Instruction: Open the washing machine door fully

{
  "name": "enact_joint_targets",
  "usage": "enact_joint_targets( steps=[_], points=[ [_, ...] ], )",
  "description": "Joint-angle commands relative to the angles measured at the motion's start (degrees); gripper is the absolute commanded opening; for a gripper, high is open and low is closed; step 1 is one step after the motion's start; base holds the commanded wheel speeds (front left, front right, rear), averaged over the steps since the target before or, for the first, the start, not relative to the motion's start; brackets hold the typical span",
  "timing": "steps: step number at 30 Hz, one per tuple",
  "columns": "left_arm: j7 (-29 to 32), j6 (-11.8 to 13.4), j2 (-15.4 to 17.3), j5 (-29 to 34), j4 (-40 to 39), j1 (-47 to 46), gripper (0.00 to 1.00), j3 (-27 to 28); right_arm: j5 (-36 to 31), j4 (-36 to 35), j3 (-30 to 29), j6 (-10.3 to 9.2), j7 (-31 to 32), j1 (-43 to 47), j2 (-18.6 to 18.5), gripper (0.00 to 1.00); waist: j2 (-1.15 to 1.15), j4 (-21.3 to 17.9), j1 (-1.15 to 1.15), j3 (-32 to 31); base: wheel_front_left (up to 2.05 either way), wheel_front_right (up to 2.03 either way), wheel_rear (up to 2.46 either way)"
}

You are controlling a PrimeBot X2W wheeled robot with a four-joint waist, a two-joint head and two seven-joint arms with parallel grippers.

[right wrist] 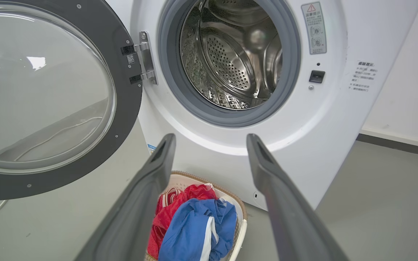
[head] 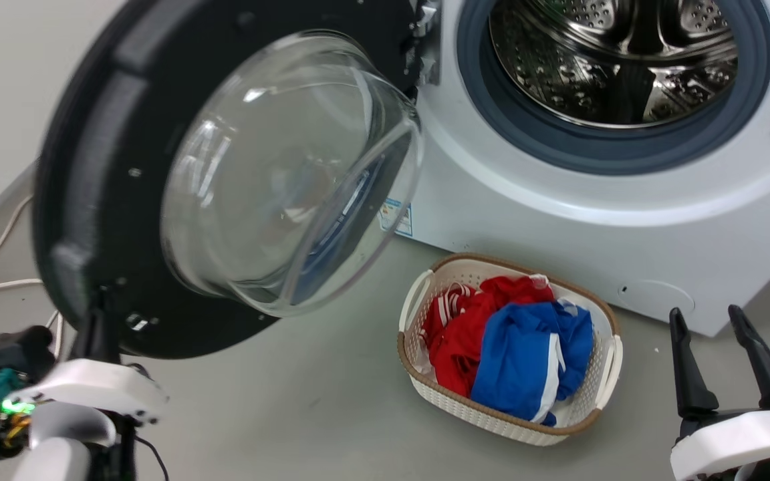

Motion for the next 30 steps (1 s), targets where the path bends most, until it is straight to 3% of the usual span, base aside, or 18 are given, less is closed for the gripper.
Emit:
enact_joint_targets(
  steps=[1,10,18,24,30],
  points=[
    [-0.4,-0.5,0.2,-0.9,1.7,-1.4,0.00,0.9,-0.5,-0.5,-0.2,-0.01,0.2,-1.0,0.0,1.00,0.00,-1.3,0.00,1.7,0.00,0.00,0.00],
    [-3.2,-2.6,3.6,-4.6,12.8,-7.0,0.00,6.5,-0.8,-0.9,-0.4,-0.01,0.7,-2.7,-0.8,1.00,0.00,-3.5,0.00,4.4,0.00,0.00,0.00],
    [-5.1,-3.9,5.1,-6.3,17.9,-10.3,0.00,9.0,-0.7,0.0,-0.3,-0.01,0.2,-3.5,-0.7,1.00,0.00,-4.5,0.00,4.5,0.00,0.00,0.00],
    [-6.8,-2.4,3.6,-3.7,14.9,-5.4,0.00,8.0,-0.1,1.6,-0.1,0.00,-0.5,-2.4,-0.3,1.00,0.00,-5.3,0.00,1.6,0.00,0.00,0.00],
    [-7.2,0.4,1.4,-0.9,5.5,3.3,0.00,6.4,0.6,2.9,0.4,-0.01,-1.7,-0.7,0.0,1.00,0.00,-5.5,0.00,-2.5,0.00,0.00,0.00]
  ],
)
